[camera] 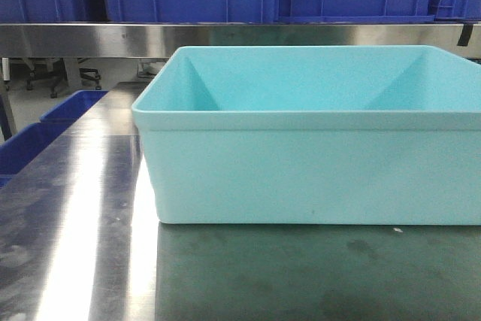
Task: Pick red cube and place on left shelf
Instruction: 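Close the right gripper on the red cube and lift it, then drive the base to the shelf rack holding the red cube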
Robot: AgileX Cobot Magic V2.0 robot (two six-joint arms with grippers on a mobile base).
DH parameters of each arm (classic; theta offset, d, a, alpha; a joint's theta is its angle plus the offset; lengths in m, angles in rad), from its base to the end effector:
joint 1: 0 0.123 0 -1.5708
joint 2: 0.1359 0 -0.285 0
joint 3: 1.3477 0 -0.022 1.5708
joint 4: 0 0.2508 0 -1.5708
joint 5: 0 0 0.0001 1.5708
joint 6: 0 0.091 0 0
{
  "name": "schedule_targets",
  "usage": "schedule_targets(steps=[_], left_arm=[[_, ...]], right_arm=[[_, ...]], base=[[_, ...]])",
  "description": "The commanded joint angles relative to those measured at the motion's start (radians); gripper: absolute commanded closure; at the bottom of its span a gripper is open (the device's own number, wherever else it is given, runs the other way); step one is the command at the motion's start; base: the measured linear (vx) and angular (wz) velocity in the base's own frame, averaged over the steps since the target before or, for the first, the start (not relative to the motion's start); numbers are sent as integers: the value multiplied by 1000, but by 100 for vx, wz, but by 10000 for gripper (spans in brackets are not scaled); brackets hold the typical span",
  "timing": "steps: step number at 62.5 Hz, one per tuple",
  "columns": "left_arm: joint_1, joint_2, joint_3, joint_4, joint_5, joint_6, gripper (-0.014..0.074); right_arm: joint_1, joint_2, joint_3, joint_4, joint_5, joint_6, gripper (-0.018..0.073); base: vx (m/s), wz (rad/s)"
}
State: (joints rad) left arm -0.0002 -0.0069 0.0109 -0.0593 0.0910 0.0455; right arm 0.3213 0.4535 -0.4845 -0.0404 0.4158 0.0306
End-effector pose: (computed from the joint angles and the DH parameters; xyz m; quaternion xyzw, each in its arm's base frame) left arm 0.0565 -0.0005 0.2016 -0.0028 0.7098 -0.0068 0.7044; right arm 0.0920 0.0291 0.3061 -0.1263 0.7940 0.0868 0.5882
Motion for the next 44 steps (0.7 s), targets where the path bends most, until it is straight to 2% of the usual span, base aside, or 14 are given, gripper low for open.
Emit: schedule_targets(steps=[1,26,44], left_arm=[[-1,-13,24,-7,-78,-6,506],[-1,-13,24,-7,-78,-6,506],[-1,-13,24,-7,-78,-6,506]], right_arm=[[2,2,-26,-14,-99,-9,436],[2,2,-26,-14,-97,-9,436],[2,2,-26,-14,-97,-9,436]], base=[[0,0],[0,0],[-3,19]])
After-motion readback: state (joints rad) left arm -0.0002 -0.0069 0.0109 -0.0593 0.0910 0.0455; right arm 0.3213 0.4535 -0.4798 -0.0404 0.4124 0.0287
